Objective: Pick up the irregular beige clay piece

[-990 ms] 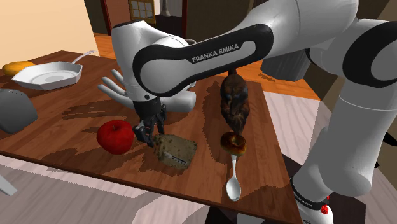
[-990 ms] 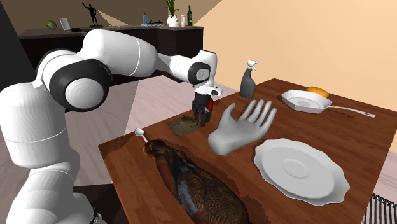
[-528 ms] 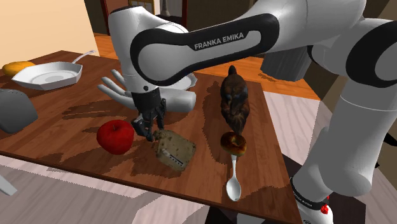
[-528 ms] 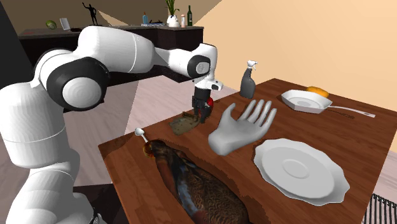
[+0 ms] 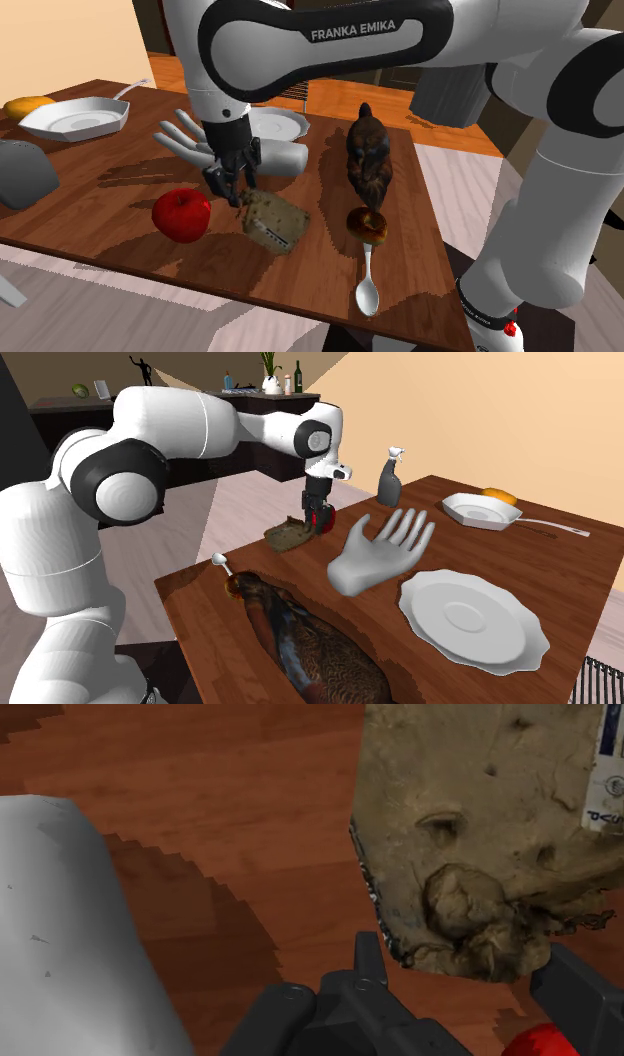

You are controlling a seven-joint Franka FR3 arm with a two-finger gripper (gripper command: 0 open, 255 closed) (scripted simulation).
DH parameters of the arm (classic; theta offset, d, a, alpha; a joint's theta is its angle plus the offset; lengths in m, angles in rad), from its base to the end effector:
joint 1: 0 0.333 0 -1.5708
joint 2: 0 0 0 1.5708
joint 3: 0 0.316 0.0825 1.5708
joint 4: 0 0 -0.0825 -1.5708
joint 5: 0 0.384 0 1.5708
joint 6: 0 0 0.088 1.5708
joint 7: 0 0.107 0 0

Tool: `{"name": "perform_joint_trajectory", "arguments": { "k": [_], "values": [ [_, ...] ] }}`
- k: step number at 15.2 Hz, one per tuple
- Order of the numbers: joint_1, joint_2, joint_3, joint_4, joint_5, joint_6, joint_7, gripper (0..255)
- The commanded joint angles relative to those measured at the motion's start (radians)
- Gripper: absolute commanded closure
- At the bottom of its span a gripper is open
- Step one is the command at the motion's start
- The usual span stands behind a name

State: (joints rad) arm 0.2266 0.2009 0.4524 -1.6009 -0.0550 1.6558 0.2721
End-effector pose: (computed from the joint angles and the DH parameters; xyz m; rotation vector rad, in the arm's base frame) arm 0.4867 0.3595 0.5109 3.0415 0.6365 -0.1975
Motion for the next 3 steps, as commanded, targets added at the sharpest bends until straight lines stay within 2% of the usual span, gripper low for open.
{"name": "perform_joint_trajectory", "arguments": {
  "k": [1,3],
  "values": [
    [0.002,0.002,0.001,0.031,-0.001,-0.03,0.001,255],
    [0.002,0.002,0.001,0.033,-0.001,-0.032,0.001,255]
  ]
}}
